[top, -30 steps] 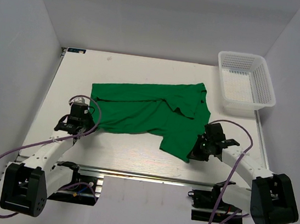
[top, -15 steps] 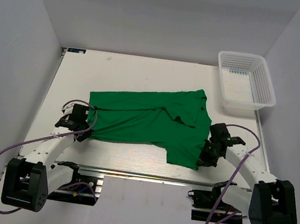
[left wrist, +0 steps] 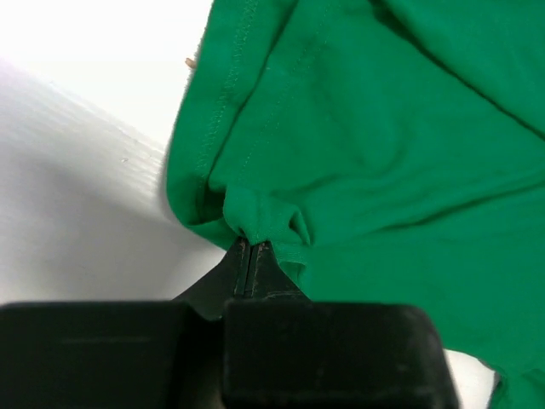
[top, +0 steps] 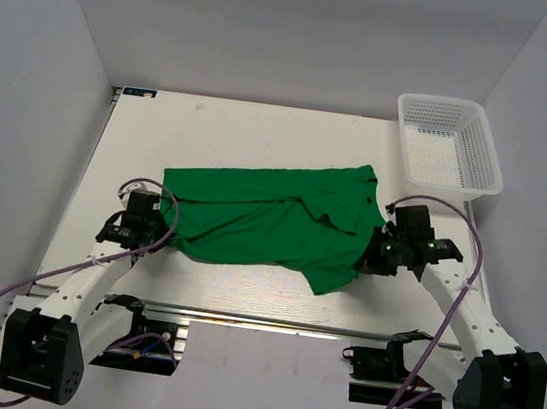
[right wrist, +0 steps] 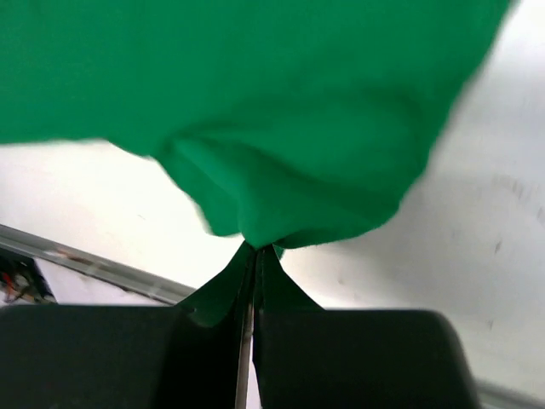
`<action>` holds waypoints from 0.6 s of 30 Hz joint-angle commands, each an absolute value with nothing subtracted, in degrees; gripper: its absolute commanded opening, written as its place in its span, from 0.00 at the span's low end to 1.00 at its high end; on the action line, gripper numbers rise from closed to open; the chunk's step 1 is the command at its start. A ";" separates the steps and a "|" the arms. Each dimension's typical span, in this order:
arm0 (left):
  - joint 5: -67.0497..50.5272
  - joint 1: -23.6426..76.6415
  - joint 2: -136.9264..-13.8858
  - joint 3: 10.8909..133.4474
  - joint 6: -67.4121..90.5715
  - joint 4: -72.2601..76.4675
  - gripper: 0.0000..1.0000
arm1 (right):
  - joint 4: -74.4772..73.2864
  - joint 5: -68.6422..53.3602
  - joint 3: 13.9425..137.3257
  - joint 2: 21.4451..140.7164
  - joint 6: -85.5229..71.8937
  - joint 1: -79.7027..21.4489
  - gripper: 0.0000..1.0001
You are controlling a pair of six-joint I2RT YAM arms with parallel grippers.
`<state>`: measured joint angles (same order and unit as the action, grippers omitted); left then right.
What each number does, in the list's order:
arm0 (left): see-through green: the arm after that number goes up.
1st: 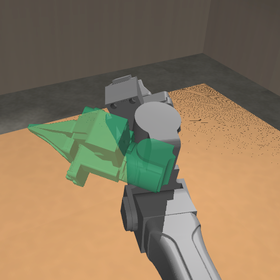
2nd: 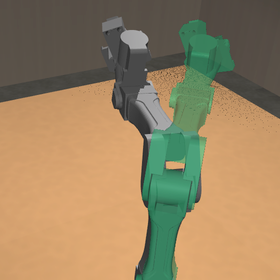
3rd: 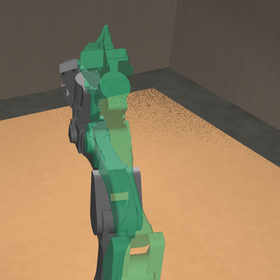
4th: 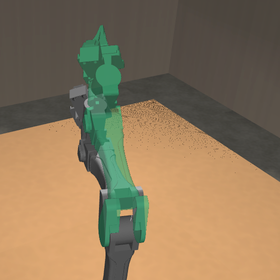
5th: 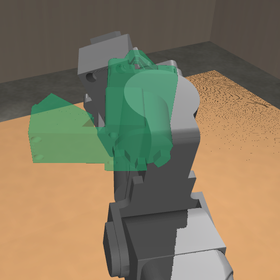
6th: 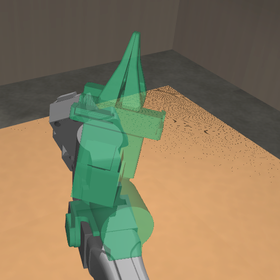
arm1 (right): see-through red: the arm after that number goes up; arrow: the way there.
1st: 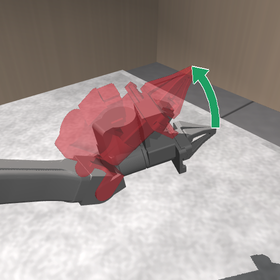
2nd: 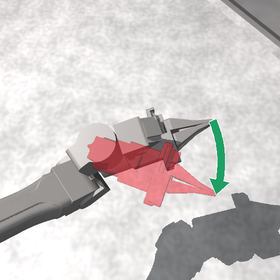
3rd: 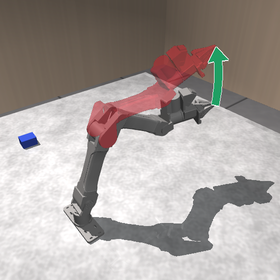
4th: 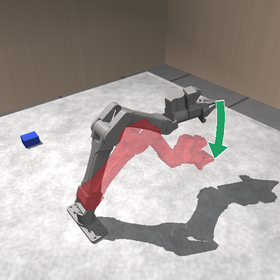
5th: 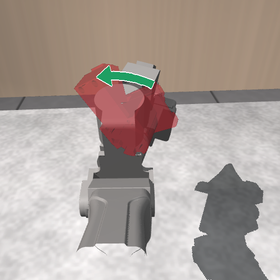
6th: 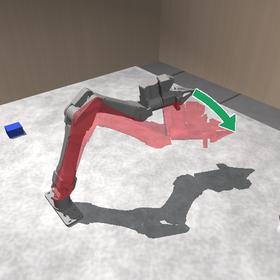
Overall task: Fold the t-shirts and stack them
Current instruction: Grap the side of the flattened tshirt closest away from the robot with both arms, then fold the other side of the tshirt into a rectangle
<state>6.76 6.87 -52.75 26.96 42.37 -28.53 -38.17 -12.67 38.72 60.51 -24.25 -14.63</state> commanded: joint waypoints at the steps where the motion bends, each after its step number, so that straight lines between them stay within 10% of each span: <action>1: 4.75 7.12 -55.62 29.88 41.13 -25.41 0.00 | -35.77 -13.80 44.20 61.16 -21.01 -14.41 0.00; 18: 19.15 4.83 -70.14 47.20 40.43 -29.62 0.00 | -37.44 -6.68 67.49 81.46 -25.05 -11.61 0.00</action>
<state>12.80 5.63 -69.63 44.91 40.32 -27.44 -35.97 -9.63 63.09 79.11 -25.26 -12.69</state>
